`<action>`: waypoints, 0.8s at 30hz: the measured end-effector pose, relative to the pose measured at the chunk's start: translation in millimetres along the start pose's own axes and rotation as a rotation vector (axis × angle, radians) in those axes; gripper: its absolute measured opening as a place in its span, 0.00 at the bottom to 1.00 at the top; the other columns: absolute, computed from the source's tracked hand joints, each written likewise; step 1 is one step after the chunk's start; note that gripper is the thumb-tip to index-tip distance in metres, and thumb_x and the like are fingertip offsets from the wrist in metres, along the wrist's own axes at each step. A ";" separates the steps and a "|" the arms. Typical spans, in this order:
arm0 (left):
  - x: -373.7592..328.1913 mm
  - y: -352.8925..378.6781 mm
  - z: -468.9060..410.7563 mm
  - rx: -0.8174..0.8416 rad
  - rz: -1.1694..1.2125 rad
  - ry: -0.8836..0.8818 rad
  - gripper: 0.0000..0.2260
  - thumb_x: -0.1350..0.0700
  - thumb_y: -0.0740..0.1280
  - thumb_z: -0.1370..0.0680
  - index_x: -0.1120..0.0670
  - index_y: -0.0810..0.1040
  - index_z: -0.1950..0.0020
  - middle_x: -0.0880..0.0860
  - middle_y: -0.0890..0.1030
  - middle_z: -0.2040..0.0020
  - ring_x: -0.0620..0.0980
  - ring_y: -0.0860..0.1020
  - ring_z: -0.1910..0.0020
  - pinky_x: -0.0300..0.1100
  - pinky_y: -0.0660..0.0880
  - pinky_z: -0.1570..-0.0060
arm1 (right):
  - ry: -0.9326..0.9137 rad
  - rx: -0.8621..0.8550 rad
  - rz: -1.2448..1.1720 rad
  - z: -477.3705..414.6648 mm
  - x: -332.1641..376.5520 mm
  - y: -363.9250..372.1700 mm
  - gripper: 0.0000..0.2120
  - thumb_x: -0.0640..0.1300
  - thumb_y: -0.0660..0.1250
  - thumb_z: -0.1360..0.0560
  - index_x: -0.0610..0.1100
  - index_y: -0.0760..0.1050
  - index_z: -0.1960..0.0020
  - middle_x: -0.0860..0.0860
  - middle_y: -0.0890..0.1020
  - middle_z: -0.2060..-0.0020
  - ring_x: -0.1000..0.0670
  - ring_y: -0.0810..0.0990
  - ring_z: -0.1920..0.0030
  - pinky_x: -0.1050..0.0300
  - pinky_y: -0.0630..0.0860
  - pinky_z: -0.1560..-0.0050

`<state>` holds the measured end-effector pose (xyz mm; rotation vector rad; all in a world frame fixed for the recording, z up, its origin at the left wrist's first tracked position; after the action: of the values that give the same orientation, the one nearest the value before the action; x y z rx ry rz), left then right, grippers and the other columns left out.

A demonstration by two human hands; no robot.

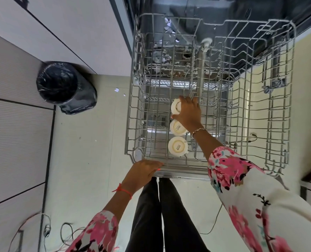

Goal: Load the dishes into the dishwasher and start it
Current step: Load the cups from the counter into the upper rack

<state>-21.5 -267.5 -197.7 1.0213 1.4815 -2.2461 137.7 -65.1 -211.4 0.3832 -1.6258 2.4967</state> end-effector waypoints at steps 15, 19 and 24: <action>4.4 4.5 1.4 0.003 -0.051 0.020 0.16 0.62 0.70 0.27 0.51 0.79 0.41 0.48 0.84 0.49 0.47 0.82 0.52 0.41 0.78 0.49 | 0.044 0.094 -0.029 -6.0 -2.7 -4.2 0.47 0.58 0.75 0.37 0.42 0.56 0.27 0.41 0.62 0.31 0.39 0.58 0.30 0.45 0.61 0.31; -0.3 1.8 1.4 -0.006 -0.086 0.083 0.16 0.63 0.73 0.31 0.54 0.80 0.44 0.50 0.84 0.52 0.48 0.83 0.54 0.41 0.78 0.52 | 0.037 0.103 -0.010 -1.8 0.4 -10.1 0.48 0.59 0.73 0.36 0.42 0.53 0.26 0.41 0.58 0.28 0.39 0.54 0.28 0.45 0.55 0.29; -11.0 -30.3 6.4 -0.117 -0.198 0.140 0.17 0.52 0.58 0.23 0.57 0.76 0.38 0.53 0.79 0.41 0.50 0.76 0.38 0.46 0.71 0.37 | -0.072 -0.037 -0.085 19.7 30.0 -35.2 0.38 0.59 0.67 0.29 0.40 0.58 0.28 0.42 0.63 0.31 0.41 0.59 0.29 0.44 0.55 0.30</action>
<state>-33.2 -261.4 -167.6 1.0569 1.8240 -2.2237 120.5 -69.5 -164.3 0.5313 -1.6431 2.4140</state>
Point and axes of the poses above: each hand's wrist, its own z-axis away from the middle knuckle, its own y-axis out of the palm, x = y × z, the point moved 2 cm from there along -z, towards the middle knuckle
